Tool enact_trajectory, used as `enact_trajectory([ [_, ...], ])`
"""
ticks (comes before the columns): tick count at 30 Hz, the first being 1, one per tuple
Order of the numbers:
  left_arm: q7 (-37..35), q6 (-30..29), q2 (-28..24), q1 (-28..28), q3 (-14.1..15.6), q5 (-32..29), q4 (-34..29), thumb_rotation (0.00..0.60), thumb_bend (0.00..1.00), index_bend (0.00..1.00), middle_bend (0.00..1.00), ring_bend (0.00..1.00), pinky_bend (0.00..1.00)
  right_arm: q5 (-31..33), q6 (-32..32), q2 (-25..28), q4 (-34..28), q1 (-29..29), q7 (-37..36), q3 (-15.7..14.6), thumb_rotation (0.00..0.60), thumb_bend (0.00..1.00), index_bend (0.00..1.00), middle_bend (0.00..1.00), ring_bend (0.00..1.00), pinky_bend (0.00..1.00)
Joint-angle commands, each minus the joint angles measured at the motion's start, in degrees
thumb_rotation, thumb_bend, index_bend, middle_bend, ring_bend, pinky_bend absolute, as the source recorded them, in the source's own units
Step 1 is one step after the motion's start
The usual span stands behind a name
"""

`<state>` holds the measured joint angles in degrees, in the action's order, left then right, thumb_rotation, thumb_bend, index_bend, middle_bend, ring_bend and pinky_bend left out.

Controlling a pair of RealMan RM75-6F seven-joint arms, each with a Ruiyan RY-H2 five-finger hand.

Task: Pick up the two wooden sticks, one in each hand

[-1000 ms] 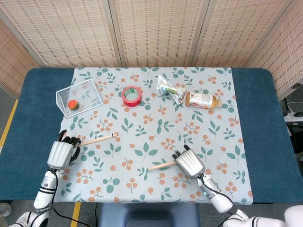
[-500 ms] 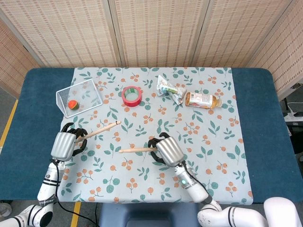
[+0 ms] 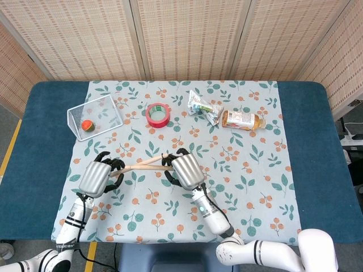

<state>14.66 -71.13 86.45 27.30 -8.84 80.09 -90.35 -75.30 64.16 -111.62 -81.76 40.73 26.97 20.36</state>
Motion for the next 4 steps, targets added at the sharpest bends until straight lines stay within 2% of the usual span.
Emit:
enact_trajectory([
  [1, 0.8, 0.6, 0.8, 0.5, 0.1, -0.5, 0.5, 0.6, 0.53, 0.86, 0.87, 0.51, 0.22, 0.6, 0.4, 0.7, -0.8, -0.1, -0.1, 0.0, 0.6, 0.37, 1.0, 0.98, 0.73, 0.32],
  [4, 1.0, 0.8, 1.3, 0.9, 0.0, -0.8, 0.8, 0.6, 0.53, 0.86, 0.87, 0.51, 0.22, 1.2, 0.5, 1.4, -0.9, 0.0, -0.1, -0.2, 0.6, 0.37, 1.0, 0.98, 0.73, 0.32],
])
